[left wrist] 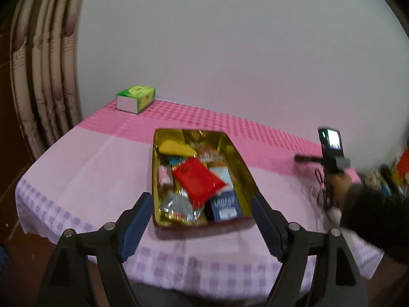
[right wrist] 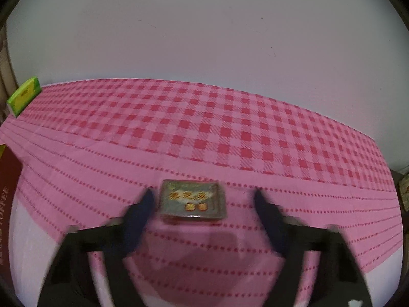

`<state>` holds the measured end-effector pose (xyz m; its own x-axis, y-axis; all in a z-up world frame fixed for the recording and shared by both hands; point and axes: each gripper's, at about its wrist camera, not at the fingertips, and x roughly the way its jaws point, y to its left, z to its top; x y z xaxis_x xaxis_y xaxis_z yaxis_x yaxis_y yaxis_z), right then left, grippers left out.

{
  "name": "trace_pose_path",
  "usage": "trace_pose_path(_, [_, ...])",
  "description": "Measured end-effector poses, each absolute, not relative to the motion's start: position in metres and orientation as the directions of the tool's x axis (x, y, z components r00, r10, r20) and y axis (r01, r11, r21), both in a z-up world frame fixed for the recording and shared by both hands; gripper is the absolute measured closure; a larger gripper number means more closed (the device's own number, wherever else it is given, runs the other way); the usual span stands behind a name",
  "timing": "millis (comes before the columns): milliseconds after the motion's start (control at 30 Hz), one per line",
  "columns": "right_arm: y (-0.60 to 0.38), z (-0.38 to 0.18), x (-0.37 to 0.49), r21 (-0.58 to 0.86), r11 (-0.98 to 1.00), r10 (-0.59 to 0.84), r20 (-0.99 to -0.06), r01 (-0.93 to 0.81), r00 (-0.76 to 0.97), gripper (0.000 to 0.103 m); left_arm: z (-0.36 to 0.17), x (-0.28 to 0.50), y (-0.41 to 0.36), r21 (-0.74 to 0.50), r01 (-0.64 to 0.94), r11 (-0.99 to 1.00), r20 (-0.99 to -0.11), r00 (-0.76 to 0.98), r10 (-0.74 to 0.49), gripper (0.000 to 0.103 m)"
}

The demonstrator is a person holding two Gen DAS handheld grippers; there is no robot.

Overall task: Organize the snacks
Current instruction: 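Grasp the small brown box with the right tool and lift, then carry the brown box into the gold tin and open the right tool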

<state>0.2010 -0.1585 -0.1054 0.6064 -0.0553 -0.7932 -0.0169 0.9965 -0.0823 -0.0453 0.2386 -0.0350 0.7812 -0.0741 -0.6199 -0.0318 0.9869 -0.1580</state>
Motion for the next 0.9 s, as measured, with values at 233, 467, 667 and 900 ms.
trace_pose_path(233, [-0.155, -0.096, 0.194, -0.066, 0.997, -0.027, -0.784, -0.041, 0.62, 0.058, -0.029, -0.059, 0.241, -0.165, -0.051, 0.985, -0.607, 0.792, -0.06, 0.023])
trace_pose_path(467, [-0.135, -0.056, 0.153, -0.124, 0.991, -0.062, -0.746, -0.048, 0.663, 0.059, -0.026, -0.078, 0.241, -0.156, -0.071, 0.985, -0.591, 0.806, -0.036, 0.023])
trace_pose_path(667, [-0.11, -0.015, 0.119, -0.152, 0.988, -0.09, -0.714, -0.029, 0.694, 0.059, -0.019, -0.099, 0.24, -0.144, -0.084, 0.986, -0.575, 0.818, -0.015, 0.023])
trace_pose_path(900, [-0.085, 0.034, 0.081, -0.164, 0.986, -0.086, -0.67, -0.034, 0.737, 0.059, -0.01, -0.121, 0.238, -0.082, -0.111, 0.99, -0.536, 0.843, 0.05, 0.023])
